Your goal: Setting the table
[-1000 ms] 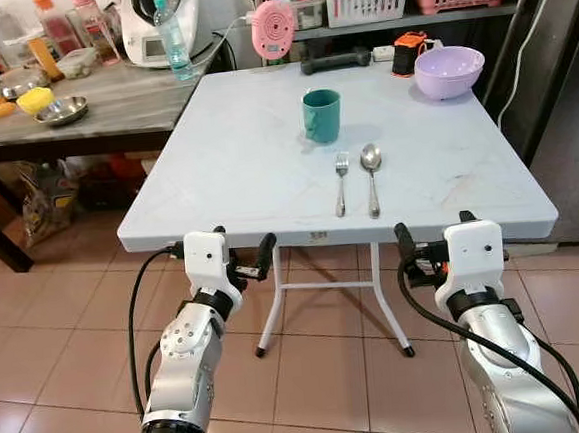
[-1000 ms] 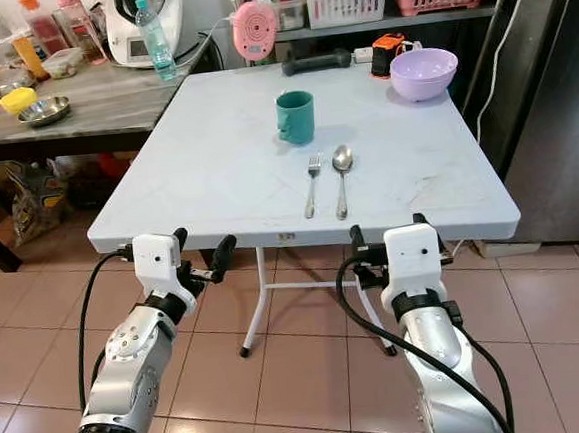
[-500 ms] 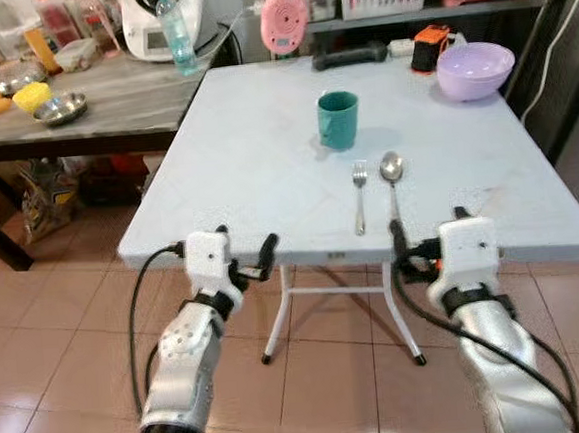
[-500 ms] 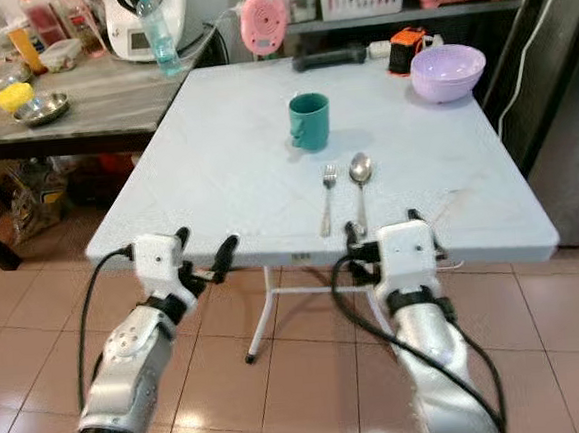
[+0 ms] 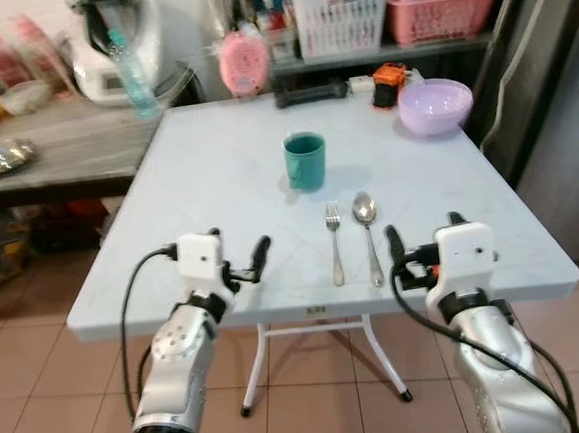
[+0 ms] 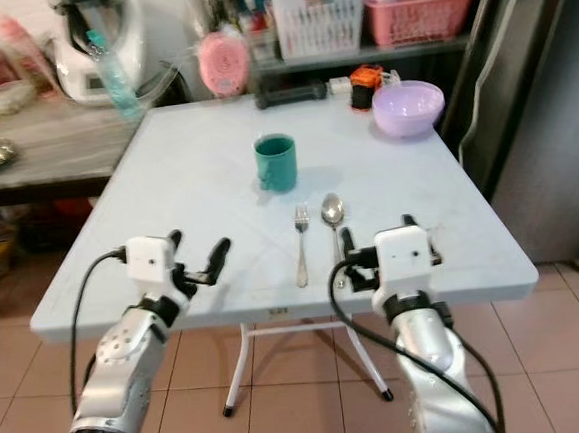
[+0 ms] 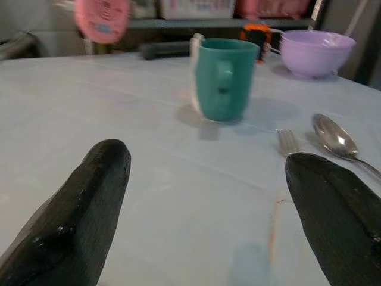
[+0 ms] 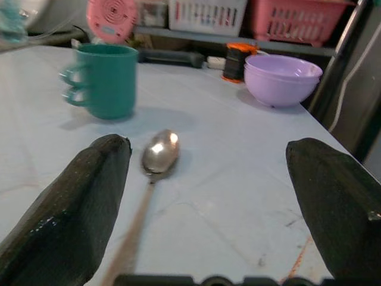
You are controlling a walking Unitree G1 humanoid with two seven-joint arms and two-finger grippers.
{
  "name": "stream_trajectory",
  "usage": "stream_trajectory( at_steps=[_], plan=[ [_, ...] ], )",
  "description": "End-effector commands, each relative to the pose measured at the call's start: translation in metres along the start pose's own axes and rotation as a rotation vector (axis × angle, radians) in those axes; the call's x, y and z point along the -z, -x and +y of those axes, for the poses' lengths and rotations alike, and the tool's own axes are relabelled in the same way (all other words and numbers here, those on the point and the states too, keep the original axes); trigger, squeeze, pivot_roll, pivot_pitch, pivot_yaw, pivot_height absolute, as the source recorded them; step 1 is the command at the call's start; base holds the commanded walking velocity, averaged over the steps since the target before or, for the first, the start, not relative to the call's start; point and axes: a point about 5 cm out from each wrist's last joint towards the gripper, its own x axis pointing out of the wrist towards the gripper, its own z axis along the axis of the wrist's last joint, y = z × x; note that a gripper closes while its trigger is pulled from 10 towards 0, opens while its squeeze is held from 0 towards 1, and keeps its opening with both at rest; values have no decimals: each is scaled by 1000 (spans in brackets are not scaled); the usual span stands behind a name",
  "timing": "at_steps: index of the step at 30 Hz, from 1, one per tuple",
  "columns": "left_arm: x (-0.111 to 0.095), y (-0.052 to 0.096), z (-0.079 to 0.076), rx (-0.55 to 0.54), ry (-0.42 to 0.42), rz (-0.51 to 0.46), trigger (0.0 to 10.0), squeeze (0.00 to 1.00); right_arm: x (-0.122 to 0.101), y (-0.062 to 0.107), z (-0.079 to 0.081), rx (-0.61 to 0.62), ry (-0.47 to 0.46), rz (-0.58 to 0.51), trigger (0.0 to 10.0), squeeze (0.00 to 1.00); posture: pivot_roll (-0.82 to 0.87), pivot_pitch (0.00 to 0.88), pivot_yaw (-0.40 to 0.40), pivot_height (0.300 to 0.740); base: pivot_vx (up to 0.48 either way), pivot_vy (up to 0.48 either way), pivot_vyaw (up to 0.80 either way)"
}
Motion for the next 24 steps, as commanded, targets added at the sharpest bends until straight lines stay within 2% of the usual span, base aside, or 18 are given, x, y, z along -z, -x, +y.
stream_trajectory(
  at_steps=[1, 10, 11, 13, 16, 18, 21, 22, 24],
  plan=[
    [-1, 1, -5, 37, -35, 6, 10000, 0, -2, 0, 3, -6, -18, -5, 10000, 0, -125, 0, 90, 740, 0, 0, 0],
    [2, 8, 5, 7, -49, 39, 10000, 0, -3, -4, 18, -48, -70, 0, 10000, 0, -105, 13, 95, 740, 0, 0, 0],
    [2, 9, 6, 12, -53, 41, 10000, 0, -4, -9, 25, -63, -102, 2, 10000, 0, -97, 20, 96, 740, 0, 0, 0],
    [2, 10, 5, 25, -53, 42, 10000, 0, -5, -12, 28, -68, -123, 2, 10000, 0, -94, 24, 96, 740, 0, 0, 0],
    [1, 15, -4, 141, -35, 51, 10000, 0, -10, -22, 39, -95, -166, 9, 10000, 0, -79, 43, 93, 740, 0, 0, 0],
    [0, 15, -6, 156, -37, 54, 10000, 0, -10, -24, 40, -97, -170, 8, 10000, 0, -79, 43, 93, 740, 0, 0, 0],
    [2, 22, -16, 303, -74, 99, 10000, 0, -11, -29, 43, -88, -176, 23, 10000, 0, -60, 64, 91, 740, 0, 0, 0],
    [0, 26, -21, 369, -118, 100, 10000, 0, -10, -31, 44, -74, -185, 37, 10000, 0, -57, 69, 91, 740, 0, 0, 0],
    [-1, 26, -22, 378, -121, 98, 10000, 0, -10, -31, 43, -63, -189, 46, 10000, 0, -57, 69, 91, 740, 0, 0, 0]
  ],
)
